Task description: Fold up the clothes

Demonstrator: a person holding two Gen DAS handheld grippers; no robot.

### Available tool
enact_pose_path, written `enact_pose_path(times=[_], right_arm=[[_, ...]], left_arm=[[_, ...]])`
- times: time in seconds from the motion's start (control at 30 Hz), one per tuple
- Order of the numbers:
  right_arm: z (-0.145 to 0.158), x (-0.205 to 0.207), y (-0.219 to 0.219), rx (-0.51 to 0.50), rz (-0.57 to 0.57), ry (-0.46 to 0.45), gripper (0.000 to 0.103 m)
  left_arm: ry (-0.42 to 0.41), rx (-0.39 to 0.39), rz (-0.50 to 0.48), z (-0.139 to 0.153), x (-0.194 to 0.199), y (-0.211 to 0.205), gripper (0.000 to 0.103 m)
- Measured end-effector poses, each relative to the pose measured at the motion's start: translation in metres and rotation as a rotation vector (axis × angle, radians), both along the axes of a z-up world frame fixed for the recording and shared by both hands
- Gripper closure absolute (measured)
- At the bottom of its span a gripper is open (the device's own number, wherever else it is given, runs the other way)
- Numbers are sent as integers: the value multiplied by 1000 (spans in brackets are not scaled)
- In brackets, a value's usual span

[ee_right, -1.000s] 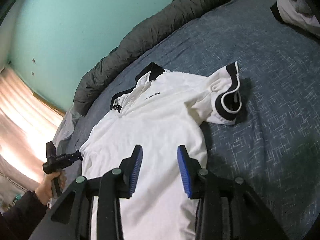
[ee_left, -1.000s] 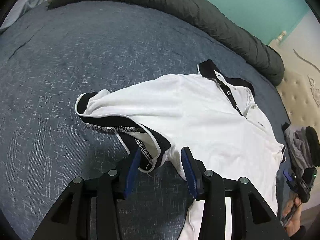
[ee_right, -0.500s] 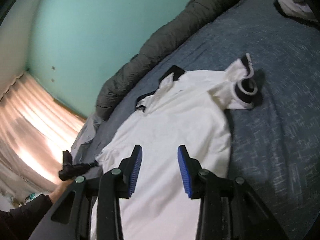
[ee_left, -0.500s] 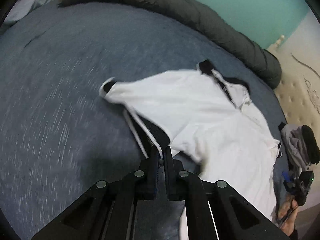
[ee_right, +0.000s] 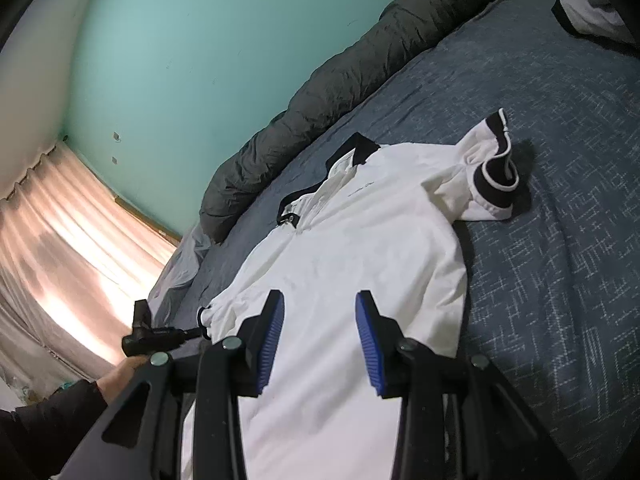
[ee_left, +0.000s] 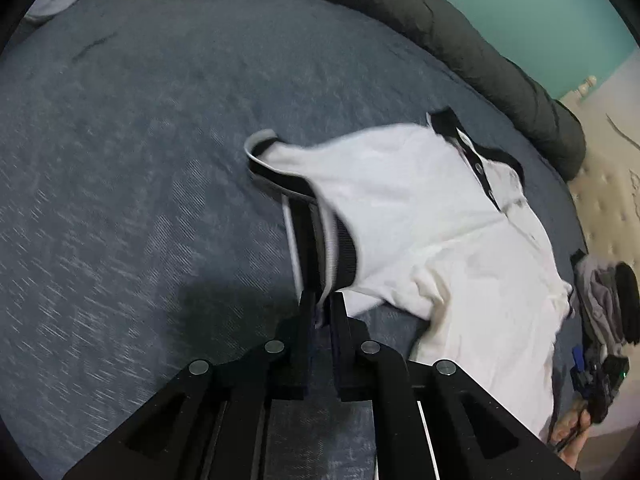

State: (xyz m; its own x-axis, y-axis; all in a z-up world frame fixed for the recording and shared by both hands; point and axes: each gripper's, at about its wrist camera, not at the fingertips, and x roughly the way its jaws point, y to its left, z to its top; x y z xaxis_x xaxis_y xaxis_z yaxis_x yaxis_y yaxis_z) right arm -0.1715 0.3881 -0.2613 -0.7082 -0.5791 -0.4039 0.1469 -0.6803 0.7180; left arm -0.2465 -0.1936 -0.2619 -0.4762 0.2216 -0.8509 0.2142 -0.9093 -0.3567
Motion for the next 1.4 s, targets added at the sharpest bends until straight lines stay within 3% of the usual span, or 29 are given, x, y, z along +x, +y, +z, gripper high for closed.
enact_pose_path(times=[0.13,0.3,0.57,0.73,0.87,1.03,1.17,1.33,1.4], right_arm=[[-2,-1,-1,8,-3,-3,65],[-2,-2,-1,12,-3,-1,64],[-2,-2,2,21,-11,5,64],[-5,-4,-1,29,-3,-2,64],[-5,-5,-3,39,-1,-1,64],[-5,-4,-2,40,-3,4,64],[-5,-4,-3,43,-3,6,64],[-5,-5,-6,45,-2,4,64],[-5,-5,-6,48,1,4,64]], left_arm=[[41,38,92,11,-10,-23,95],[24,45,162,8,-31,-44,85],[20,41,176,-4,-67,-53,83],[11,68,151,-14,-78,-54,84],[1,99,132,-22,-82,-50,98],[75,225,184,-8,-74,-61,100],[190,410,298,6,-63,-90,101],[212,390,371,12,-57,-104,101],[176,325,374,7,-61,-101,101]])
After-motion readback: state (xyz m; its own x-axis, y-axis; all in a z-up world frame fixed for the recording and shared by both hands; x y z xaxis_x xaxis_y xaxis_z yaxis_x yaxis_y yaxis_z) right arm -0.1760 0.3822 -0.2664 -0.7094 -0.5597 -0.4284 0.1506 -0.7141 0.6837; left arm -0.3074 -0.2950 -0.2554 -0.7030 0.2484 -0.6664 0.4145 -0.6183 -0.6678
